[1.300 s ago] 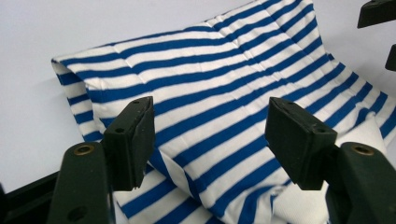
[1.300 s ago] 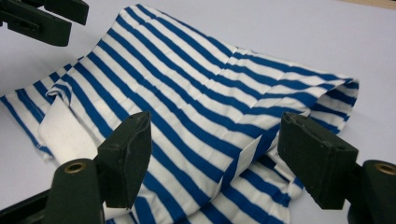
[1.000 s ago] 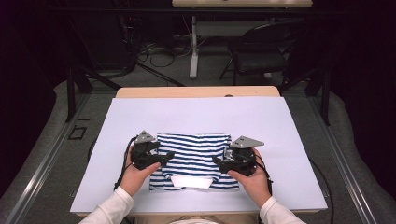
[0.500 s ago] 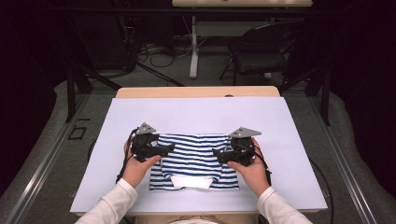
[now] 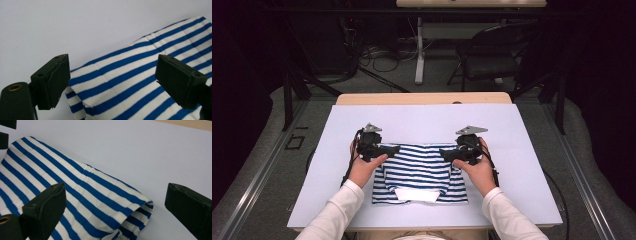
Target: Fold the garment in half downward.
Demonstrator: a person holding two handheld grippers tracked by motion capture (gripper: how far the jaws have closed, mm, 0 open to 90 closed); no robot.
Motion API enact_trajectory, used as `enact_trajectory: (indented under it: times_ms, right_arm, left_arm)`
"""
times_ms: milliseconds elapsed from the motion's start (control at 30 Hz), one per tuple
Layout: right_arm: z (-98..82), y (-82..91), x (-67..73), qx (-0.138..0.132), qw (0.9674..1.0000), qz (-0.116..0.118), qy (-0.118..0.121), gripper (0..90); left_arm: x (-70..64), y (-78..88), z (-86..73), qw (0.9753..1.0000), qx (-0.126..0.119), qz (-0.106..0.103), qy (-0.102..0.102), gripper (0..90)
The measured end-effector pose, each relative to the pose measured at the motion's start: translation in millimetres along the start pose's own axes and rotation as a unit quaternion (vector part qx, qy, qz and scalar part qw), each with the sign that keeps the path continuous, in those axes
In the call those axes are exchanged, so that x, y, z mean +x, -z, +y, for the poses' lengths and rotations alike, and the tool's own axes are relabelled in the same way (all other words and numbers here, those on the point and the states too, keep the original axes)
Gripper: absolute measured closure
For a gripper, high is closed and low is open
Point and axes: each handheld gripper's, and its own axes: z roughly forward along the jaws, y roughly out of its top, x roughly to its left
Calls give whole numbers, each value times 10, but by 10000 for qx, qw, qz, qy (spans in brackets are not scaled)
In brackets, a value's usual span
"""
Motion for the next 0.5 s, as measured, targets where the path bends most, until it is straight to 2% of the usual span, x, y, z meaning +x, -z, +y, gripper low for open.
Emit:
enact_trajectory:
  times_ms: [233,433,500]
  right_arm:
    - [56,-151,-62,148,9998,-98,57,53]
    - [78,-217,-127,160,9998,-103,-4,75]
    - [70,-249,-152,175,9998,-131,-27,102]
  left_arm:
    - [155,-110,41,9999,120,64,104,106]
    - [300,-182,25,9995,180,80,258,107]
    - [334,-210,16,9994,213,98,253,107]
